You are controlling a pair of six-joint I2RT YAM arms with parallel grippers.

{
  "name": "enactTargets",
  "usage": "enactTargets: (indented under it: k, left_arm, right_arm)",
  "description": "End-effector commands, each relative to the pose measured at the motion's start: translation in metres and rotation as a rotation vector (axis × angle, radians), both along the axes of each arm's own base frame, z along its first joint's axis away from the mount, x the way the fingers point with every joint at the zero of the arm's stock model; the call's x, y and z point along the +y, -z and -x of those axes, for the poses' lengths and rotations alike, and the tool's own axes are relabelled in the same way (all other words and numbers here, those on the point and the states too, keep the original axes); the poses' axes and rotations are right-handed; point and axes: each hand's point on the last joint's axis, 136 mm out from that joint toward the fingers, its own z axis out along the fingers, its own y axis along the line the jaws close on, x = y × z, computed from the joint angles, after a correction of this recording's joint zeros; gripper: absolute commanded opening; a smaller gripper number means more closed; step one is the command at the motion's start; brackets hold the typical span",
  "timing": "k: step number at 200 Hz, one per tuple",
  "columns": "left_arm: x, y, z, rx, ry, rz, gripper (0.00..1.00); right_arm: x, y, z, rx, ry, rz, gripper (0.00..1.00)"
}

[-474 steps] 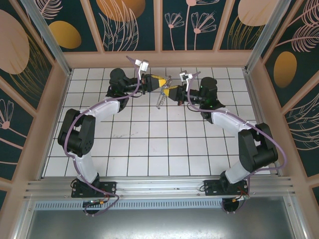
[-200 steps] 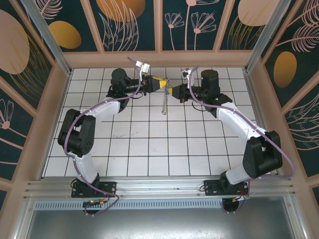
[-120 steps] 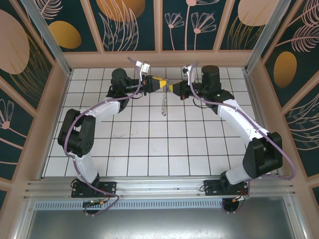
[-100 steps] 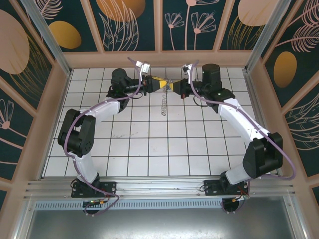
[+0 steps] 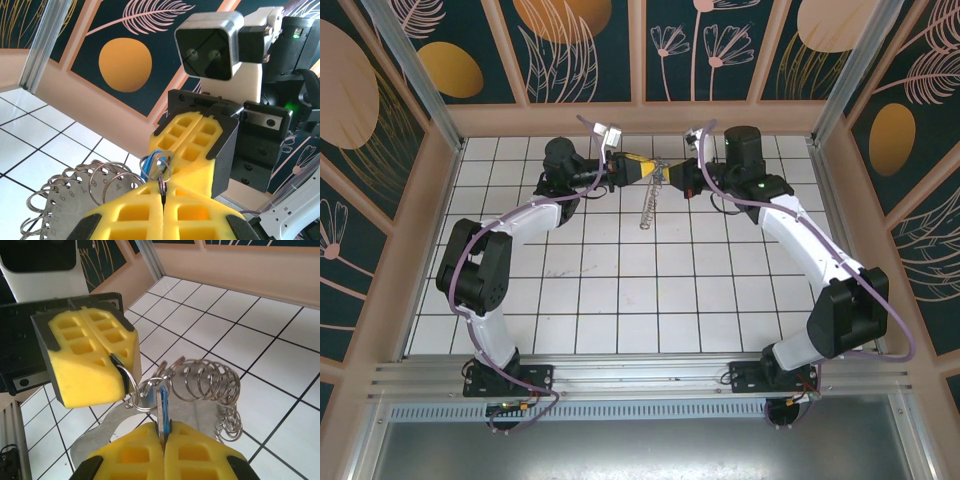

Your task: Put the keys on the keyring

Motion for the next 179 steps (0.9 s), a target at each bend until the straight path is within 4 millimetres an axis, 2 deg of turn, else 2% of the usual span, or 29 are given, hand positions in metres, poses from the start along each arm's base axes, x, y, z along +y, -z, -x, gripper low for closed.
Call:
enactTargets:
  k: [1, 38, 65, 125, 179]
  left_arm:
    - [0.002, -0.022, 0.01, -0.089, 0.017, 0.026, 0.0]
    - [0.002, -0.023, 0.011, -0.091, 0.019, 0.027, 0.0]
    - [0.002, -0.023, 0.012, -0.091, 0.02, 0.027, 0.0]
    - [0.003, -0.02, 0.004, -0.076, -0.013, 0.025, 0.0]
    - [0.002, -0.018, -0.002, -0.057, -0.031, 0.028, 0.01]
  right_arm:
    - [-0.006, -0.023, -0.011, -0.071, 0.039, 0.028, 0.0]
    - [0.004, -0.036, -0.013, -0.09, 0.015, 0.025, 0.0]
    - [0.009, -0.03, -0.015, -0.087, 0.021, 0.065, 0.0]
    - [-0.014, -0.01, -0.027, -0.073, 0.17, 0.182, 0.0]
    - [-0.026, -0.023, -0.032, -0.11, 0.246, 0.203, 0.0]
